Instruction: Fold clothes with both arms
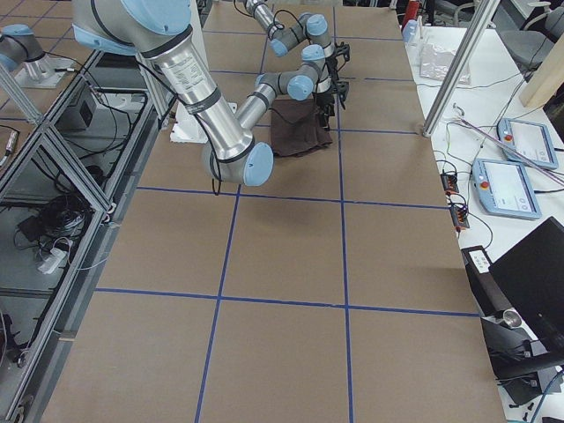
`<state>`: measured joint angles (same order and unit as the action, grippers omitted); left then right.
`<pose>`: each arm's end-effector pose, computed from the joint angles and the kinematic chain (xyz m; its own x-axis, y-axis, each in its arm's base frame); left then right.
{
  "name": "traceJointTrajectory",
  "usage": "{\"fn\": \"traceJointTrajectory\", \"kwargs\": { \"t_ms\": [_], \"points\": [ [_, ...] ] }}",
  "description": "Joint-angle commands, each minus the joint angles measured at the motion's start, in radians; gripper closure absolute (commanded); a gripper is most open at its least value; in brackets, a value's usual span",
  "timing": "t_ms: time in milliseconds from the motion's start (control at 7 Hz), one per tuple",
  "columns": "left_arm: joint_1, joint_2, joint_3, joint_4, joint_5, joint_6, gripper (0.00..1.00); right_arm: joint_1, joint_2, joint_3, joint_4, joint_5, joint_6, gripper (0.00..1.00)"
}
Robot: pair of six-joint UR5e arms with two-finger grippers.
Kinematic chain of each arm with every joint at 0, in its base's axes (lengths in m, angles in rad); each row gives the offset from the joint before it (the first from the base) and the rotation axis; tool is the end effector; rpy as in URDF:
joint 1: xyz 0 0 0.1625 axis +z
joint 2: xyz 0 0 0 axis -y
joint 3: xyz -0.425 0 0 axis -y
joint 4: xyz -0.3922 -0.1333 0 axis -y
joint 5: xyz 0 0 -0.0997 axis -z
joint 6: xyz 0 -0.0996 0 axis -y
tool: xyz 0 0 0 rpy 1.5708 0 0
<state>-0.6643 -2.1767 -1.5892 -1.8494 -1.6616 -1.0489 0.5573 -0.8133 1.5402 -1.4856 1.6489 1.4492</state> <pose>0.4744 -0.5293 0.2657 0.7008 0.0818 -0.7086 0.2405 0.9081 0.3427 -0.5495 -0.4904 0.2066 0.6377 0.2549 0.7269 -0.4049 0.9137 0.0347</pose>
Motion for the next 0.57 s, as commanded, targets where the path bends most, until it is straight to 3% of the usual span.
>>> {"fn": "traceJointTrajectory", "kwargs": {
  "t_ms": [0, 429],
  "points": [
    [-0.008, 0.012, -0.028, -0.005, -0.018, 0.02, 0.0, -0.071, -0.056, 0.0, 0.074, -0.047, 0.025, 0.51],
    [-0.008, 0.026, -0.026, -0.025, -0.02, 0.018, 0.0, -0.082, -0.084, -0.009, 0.067, -0.06, -0.033, 0.51]
  ]
}}
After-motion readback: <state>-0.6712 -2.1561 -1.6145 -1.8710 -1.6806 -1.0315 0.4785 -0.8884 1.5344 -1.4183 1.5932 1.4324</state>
